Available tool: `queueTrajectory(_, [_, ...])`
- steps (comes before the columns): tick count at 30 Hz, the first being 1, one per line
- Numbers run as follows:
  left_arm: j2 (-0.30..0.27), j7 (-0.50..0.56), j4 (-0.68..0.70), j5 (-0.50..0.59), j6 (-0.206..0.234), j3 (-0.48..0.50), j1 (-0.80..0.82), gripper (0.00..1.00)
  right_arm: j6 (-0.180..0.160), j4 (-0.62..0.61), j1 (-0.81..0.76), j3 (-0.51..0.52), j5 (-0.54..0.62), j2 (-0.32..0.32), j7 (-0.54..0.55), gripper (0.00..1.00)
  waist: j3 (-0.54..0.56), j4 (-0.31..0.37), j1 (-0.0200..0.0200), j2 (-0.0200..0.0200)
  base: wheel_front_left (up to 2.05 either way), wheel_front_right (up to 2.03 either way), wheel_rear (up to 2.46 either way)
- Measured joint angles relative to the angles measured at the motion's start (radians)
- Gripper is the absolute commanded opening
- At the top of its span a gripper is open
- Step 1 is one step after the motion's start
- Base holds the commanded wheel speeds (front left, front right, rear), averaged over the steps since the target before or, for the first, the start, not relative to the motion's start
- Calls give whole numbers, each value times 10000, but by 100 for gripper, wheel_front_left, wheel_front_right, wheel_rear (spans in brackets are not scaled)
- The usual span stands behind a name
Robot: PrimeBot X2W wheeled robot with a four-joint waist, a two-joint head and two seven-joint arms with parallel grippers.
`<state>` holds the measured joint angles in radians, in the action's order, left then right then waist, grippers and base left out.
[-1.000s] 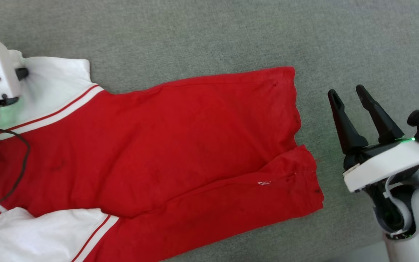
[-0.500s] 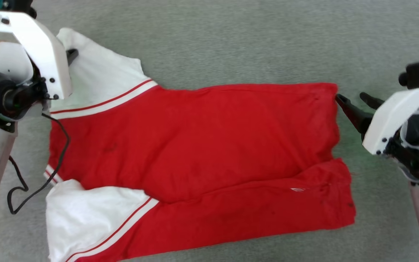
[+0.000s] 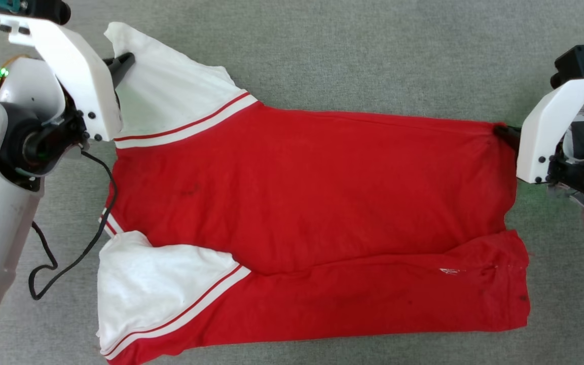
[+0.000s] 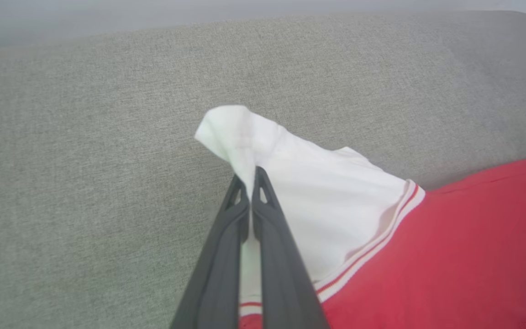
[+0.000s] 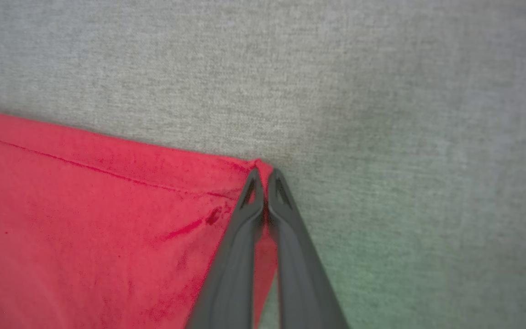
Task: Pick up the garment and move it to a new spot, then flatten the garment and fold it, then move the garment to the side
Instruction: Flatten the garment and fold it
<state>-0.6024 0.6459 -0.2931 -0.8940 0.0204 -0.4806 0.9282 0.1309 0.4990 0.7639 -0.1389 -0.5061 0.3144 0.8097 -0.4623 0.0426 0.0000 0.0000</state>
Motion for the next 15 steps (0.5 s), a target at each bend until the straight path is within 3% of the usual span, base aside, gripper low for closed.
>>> queueTrajectory(10, [84, -1471, 376, -587, -155, 629, -1541, 0, 0, -1237, -584, 441, 150, 117, -1300, 0, 1140, -195, 0, 0, 0, 0, 0])
queueTrajectory(15, [-48, -2265, 1080, -725, 161, 882, -3248, 0, 0, -2002, -2018, 752, 130, 130, -1595, 0, 1942, -309, 0, 0, 0, 0, 0])
